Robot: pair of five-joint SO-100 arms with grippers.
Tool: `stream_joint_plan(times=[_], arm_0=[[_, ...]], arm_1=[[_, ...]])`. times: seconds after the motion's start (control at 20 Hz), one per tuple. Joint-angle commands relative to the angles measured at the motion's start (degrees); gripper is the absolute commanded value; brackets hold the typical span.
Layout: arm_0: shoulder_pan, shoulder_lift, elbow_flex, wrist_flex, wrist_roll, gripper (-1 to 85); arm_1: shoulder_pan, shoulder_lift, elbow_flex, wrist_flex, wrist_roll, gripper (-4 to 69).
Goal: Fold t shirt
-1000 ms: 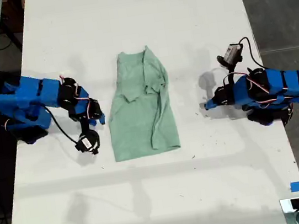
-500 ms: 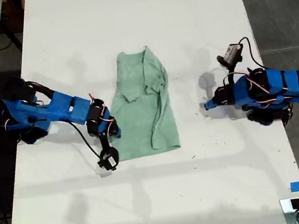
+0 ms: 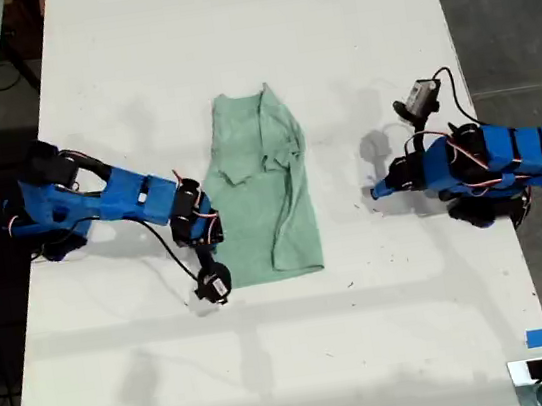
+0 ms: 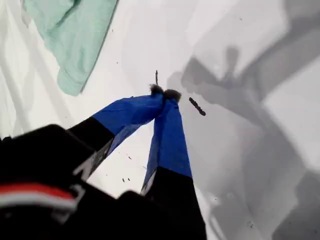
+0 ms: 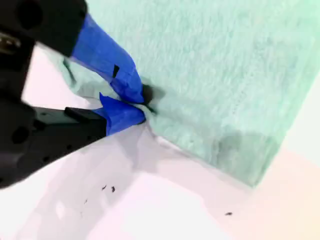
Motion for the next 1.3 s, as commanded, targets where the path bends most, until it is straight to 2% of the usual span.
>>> stream_joint_plan(times=[0.0, 0.05, 0.2, 0.3, 0.4, 0.6, 0.7, 0.95, 1.0, 1.1, 1.15, 1.25], arm_0=[[0.79, 4.92, -1.32, 6.68, -2.9, 0.0], [1.05, 7.21, -1.58, 9.67, -3.96, 0.0], [1.76, 12.04, -3.69, 13.27, -4.13, 0.0], [1.58, 10.37, -8.96, 13.8, -1.76, 0.0], [0.7, 5.36, -18.46, 13.62, 3.43, 0.0], [-2.37, -8.0, -38.32, 11.51, 14.06, 0.0], [-3.96, -10.37, -39.2, 7.38, 16.88, 0.0], [-6.33, -11.69, -39.29, 1.93, 20.39, 0.0], [-6.59, -12.04, -39.29, 1.32, 21.01, 2.9], [-6.77, -13.27, -39.37, -0.7, 23.55, 24.4], [-6.77, -13.8, -39.37, -1.49, 25.22, 27.7], [-6.94, -13.8, -39.46, -1.49, 26.19, 27.4]], arm_1=[[-0.44, 0.79, 2.37, -0.18, -0.79, -0.8], [-0.44, 0.79, 2.37, -0.18, -0.79, -0.8], [-0.44, 0.79, 2.37, -0.18, -0.79, -0.8], [-0.44, 0.79, 2.37, -0.18, -0.79, -0.8], [-0.44, 0.79, 2.37, -0.18, -0.79, -0.8], [-0.53, 0.79, 2.37, -0.18, -0.79, -0.8], [-0.62, 0.79, 2.37, -0.18, -0.79, -0.8], [-0.62, 0.79, 2.37, -0.18, -0.88, -0.8], [-0.62, 0.79, 2.37, -0.18, -0.97, -0.8], [-0.62, 0.79, 2.37, -0.26, -1.05, -0.8], [-0.62, 0.79, 2.29, -0.26, -1.05, -0.8], [-0.62, 0.79, 2.29, -0.26, -1.05, -0.8]])
